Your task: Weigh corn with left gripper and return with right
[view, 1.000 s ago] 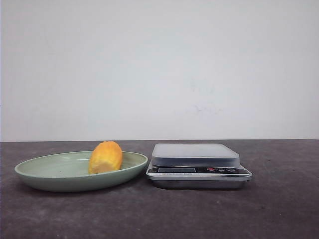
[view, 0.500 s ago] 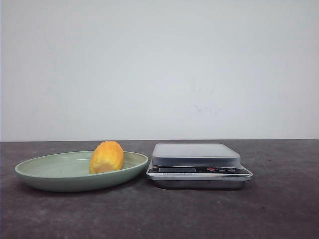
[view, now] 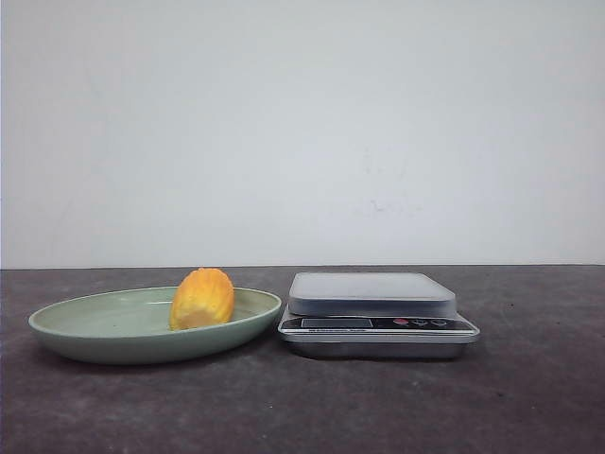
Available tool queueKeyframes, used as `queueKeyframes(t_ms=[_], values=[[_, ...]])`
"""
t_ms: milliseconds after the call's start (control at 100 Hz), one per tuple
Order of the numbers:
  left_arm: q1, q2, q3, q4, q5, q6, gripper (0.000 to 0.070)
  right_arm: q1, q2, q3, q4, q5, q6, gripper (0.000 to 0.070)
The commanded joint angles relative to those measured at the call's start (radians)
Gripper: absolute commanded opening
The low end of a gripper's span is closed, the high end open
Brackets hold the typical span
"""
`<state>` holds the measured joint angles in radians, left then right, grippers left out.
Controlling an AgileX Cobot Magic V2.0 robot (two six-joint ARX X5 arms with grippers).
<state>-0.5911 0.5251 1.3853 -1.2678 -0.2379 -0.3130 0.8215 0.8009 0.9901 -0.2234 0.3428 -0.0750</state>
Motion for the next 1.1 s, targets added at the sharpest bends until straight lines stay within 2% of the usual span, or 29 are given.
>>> queueKeyframes(t_ms=[0,80,140,230,300,470,650,790,820,950,1090], values=[[-0.006,0.011,0.014,0.008,-0.005,0.007,0.0000,-0.002,-0.030,0.017,0.009,-0.002,-0.004,0.0000],[-0.006,0.011,0.014,0.008,-0.006,0.007,0.0000,-0.026,-0.076,0.016,0.004,-0.003,-0.001,0.0000],[-0.006,0.011,0.014,0.008,-0.006,0.007,0.0000,-0.065,-0.116,0.008,-0.056,-0.003,-0.009,0.0000],[-0.006,0.011,0.014,0.008,-0.006,0.007,0.0000,-0.160,-0.172,-0.031,-0.139,-0.006,-0.023,0.0000],[-0.006,0.011,0.014,0.008,-0.006,0.007,0.0000,-0.257,-0.210,-0.102,-0.140,-0.035,-0.022,0.0000],[-0.006,0.011,0.014,0.008,-0.006,0.007,0.0000,-0.449,-0.315,-0.386,0.000,-0.169,0.004,0.0000],[-0.006,0.010,0.014,0.009,-0.005,0.007,0.0000,-0.577,-0.494,-0.746,0.191,-0.340,0.023,0.0000],[-0.006,0.010,0.014,0.008,-0.006,0.007,0.0000,-0.635,-0.652,-0.951,0.286,-0.390,0.068,0.0000],[-0.006,0.010,0.014,0.009,-0.006,0.007,0.0000,-0.644,-0.684,-0.978,0.282,-0.403,0.082,0.0000],[-0.006,0.010,0.014,0.009,-0.006,0.007,0.0000,-0.680,-0.787,-0.976,0.072,-0.418,0.094,0.0000],[-0.006,0.010,0.014,0.010,-0.005,0.007,0.0000,-0.706,-0.797,-0.976,0.043,-0.340,0.089,0.0000]])
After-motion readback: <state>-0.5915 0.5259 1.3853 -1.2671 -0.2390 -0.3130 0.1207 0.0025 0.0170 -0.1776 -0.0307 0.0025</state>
